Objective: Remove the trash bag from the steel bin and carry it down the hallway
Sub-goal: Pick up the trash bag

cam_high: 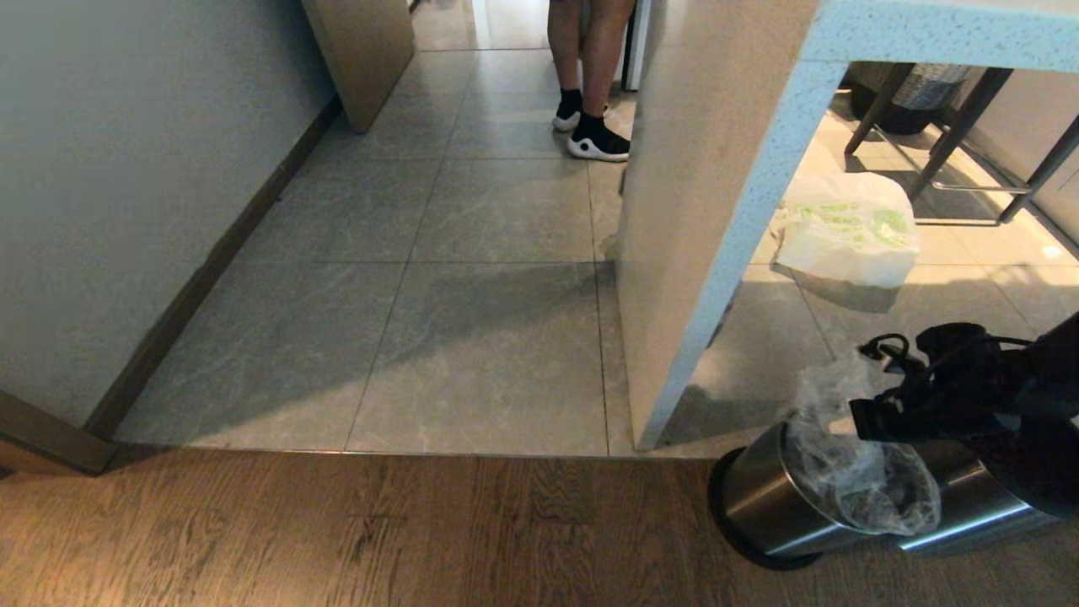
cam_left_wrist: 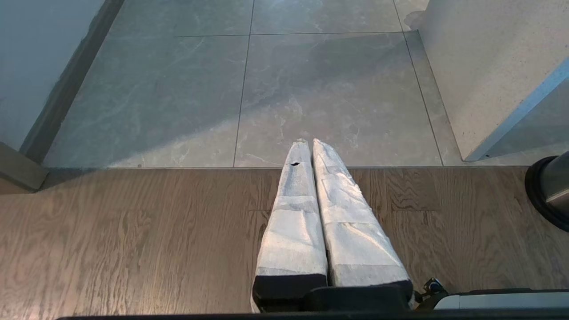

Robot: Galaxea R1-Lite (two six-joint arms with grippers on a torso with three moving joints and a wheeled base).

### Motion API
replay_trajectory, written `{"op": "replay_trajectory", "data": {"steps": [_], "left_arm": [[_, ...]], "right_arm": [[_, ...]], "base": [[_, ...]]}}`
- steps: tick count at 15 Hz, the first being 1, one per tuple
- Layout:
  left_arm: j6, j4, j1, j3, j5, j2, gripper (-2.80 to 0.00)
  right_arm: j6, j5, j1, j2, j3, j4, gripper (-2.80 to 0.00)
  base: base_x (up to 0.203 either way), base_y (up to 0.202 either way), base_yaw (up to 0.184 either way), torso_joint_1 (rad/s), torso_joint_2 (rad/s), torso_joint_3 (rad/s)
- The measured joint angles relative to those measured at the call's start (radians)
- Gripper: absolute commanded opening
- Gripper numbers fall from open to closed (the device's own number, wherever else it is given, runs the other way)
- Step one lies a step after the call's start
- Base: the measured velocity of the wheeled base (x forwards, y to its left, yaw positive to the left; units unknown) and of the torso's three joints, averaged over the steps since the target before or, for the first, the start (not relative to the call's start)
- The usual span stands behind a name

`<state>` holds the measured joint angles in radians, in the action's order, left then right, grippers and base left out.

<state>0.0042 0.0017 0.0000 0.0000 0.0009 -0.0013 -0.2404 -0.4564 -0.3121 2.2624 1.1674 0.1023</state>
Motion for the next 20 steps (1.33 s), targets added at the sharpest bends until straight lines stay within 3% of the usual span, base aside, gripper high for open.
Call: {"op": "replay_trajectory", "data": {"steps": [12,20], "left_arm": [[0.0,0.0,0.0,0.0,0.0,0.0,-2.8],[0.0,0.0,0.0,0.0,0.0,0.0,-2.8]], "right_arm": [[0.001,-0.005,-0.049,-0.47,-0.199,-0.049,-2.8],[-0.008,-0.004,-0.043,-0.828,-0.421,-0.056,-2.8]], "base": [[0.0,0.0,0.0,0.0,0.0,0.0],[0.0,0.0,0.0,0.0,0.0,0.0]]}}
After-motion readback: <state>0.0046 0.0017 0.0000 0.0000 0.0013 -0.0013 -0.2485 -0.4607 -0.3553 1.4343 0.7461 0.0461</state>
